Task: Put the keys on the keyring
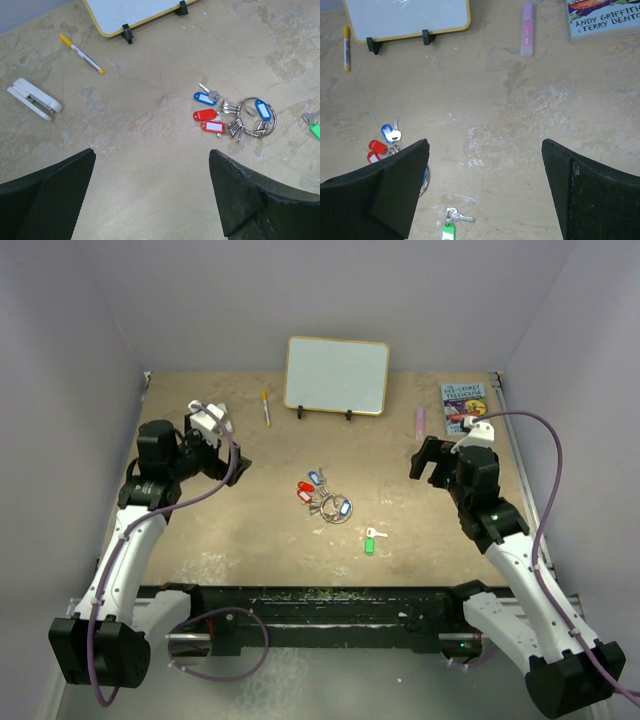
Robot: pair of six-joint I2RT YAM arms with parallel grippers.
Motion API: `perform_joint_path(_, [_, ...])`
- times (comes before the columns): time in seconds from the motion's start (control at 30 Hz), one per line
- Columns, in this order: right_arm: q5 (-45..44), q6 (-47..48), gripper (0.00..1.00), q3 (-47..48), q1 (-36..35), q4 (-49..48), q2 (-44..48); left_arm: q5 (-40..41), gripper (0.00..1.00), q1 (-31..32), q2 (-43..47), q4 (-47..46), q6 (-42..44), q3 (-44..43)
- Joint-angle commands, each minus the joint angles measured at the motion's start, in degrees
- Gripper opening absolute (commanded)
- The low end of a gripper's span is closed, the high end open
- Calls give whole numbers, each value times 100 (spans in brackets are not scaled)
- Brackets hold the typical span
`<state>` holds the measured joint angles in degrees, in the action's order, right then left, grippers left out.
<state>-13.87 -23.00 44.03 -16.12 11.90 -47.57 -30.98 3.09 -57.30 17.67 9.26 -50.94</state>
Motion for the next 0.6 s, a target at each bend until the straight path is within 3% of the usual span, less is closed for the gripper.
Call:
perform_joint_path(0.0, [502, 38, 100, -36, -13, -196, 102, -542, 98, 70, 128, -106, 222, -4])
perform_joint_path(0.13, [1068, 237, 99, -55, -14, -237, -164, -990, 98, 284, -34, -28, 469, -19])
perform_joint_path(0.33, [1866, -72, 81, -161, -95, -354, -662, -711, 98, 1069, -749, 156, 961, -434])
perform_joint_path(0.57, [1579, -649, 62, -353, -1194, -1045, -1319, -294, 98, 1354, -753, -162, 625, -179])
